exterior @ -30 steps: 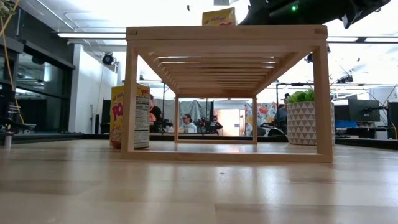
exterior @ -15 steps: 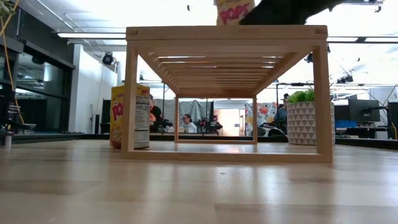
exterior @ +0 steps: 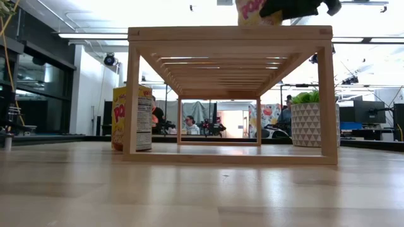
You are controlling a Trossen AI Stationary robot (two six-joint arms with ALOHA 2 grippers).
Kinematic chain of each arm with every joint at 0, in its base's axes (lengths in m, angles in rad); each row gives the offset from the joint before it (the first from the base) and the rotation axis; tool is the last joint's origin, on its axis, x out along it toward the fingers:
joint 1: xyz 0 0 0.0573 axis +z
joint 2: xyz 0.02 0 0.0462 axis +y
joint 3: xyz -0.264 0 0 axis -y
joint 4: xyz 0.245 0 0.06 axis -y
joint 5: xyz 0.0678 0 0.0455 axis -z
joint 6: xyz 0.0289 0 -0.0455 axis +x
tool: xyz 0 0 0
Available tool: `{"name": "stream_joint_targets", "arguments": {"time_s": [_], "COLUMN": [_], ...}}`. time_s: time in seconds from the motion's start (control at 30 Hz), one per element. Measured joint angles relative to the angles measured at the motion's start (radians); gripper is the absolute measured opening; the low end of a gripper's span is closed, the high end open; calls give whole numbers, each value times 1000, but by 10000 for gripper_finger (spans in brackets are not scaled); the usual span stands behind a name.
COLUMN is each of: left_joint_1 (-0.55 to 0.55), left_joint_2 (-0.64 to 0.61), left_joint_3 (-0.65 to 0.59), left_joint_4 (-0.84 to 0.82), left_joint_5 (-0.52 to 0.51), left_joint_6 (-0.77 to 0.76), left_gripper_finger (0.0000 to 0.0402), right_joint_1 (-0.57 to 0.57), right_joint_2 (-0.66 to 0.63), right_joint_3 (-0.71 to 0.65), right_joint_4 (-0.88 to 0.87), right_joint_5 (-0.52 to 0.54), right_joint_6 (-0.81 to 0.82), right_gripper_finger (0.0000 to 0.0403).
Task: Stack cereal on shelf
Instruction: Put the bottom yellow cereal box on the shelf
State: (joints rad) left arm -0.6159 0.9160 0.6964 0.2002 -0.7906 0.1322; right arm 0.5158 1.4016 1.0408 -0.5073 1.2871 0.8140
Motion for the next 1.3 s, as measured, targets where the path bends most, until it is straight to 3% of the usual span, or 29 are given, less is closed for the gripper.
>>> {"name": "stream_joint_targets", "arguments": {"time_s": [0.2, 0.4, 0.6, 0.8, 1.07, 1.3], "left_joint_1": [0, 0, 0, 0, 0, 0], "left_joint_2": [0, 0, 0, 0, 0, 0], "left_joint_3": [0, 0, 0, 0, 0, 0], "left_joint_4": [-1, -2, -2, -2, -1, 0], "left_joint_5": [0, 4, 34, 34, 34, 34], "left_joint_6": [1, 0, 0, 0, -18, -17], "left_gripper_finger": [227, 227, 227, 227, 227, 227], "right_joint_1": [-60, -42, 35, 177, 252, 243], "right_joint_2": [60, 65, 46, -18, 2, -1], "right_joint_3": [90, 110, 110, 169, 218, 358], "right_joint_4": [-245, -326, -427, -509, -561, -589], "right_joint_5": [-52, -123, -139, -61, -189, -52], "right_joint_6": [180, 231, 236, 267, 303, 171], "right_gripper_finger": [157, 157, 157, 157, 157, 157]}}
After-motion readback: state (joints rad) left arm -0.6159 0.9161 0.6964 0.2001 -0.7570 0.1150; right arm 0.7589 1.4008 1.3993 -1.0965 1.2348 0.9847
